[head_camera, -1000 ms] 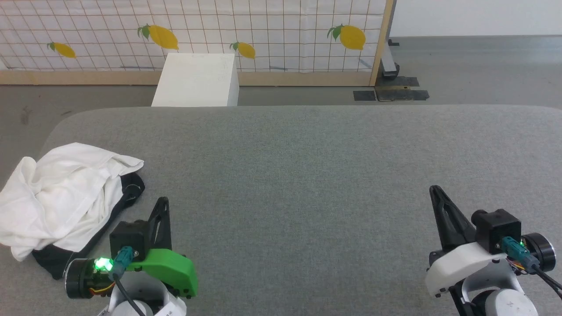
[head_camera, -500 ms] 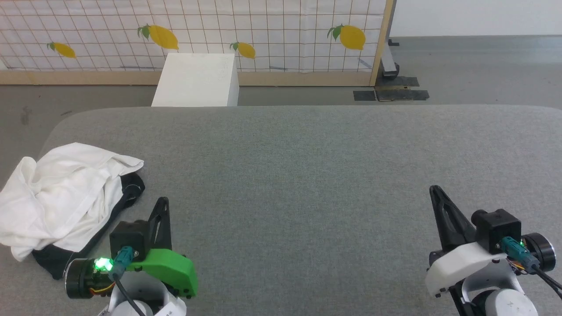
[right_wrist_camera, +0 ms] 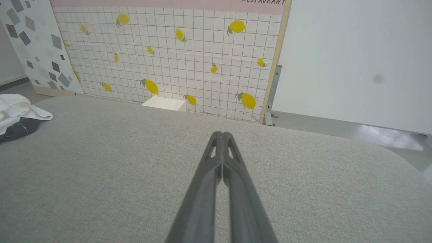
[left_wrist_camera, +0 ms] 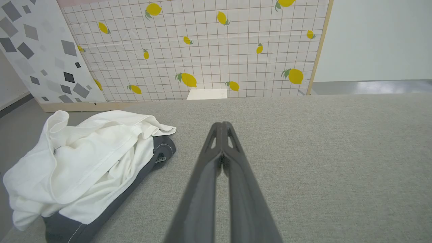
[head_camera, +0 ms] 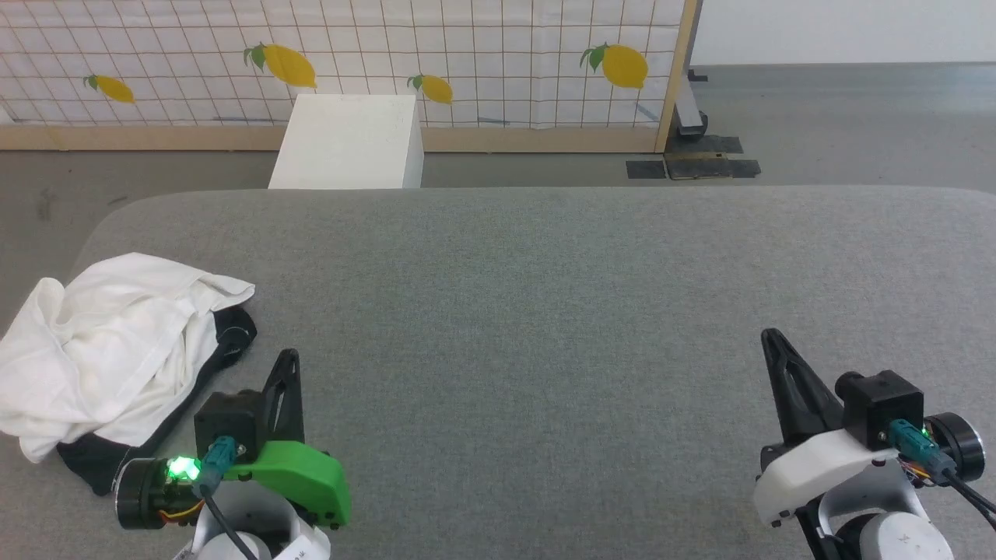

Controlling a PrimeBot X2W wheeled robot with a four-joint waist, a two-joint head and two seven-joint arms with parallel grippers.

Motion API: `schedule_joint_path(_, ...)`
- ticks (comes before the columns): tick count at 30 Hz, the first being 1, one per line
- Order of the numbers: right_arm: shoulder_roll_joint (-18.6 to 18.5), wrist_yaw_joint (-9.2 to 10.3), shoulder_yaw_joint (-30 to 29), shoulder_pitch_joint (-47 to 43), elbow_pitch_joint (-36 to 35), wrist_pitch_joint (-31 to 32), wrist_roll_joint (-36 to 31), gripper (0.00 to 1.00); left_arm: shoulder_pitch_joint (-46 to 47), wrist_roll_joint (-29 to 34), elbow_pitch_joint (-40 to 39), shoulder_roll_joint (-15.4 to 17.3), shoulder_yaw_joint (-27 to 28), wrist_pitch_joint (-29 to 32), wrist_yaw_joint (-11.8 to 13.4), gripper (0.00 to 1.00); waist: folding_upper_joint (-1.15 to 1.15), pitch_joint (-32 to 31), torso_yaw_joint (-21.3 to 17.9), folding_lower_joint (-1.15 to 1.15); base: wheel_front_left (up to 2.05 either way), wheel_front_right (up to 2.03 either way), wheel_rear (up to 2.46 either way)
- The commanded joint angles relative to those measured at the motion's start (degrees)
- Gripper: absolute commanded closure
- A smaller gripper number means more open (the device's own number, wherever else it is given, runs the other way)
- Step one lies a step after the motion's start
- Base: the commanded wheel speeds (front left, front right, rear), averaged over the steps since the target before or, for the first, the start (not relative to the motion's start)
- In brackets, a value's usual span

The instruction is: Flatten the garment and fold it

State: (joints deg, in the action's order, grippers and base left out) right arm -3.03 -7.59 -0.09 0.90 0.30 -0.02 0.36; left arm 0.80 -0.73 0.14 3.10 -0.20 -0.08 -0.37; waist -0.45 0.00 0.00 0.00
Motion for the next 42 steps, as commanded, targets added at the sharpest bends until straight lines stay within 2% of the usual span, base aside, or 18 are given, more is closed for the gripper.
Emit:
schedule_joint_path(1, 0.2, 0.1, 0.1, -0.9, -0.3, 0.0, -0.4, 1.0, -0.8, 0.7, -0.1, -0.2, 0.2, 0.1, 0.4, 1.0, 0.44, 0.0, 0.0, 0.0, 0.0, 0.0, 0.0)
schedule_joint_path(42, 0.2, 0.1, 0.1, -0.9, -0.3, 0.0, -0.4, 1.0, -0.8, 0.7, -0.1, -0.2, 0.2, 0.1, 0.4, 1.0, 0.44, 0.0, 0.0, 0.0, 0.0, 0.0, 0.0)
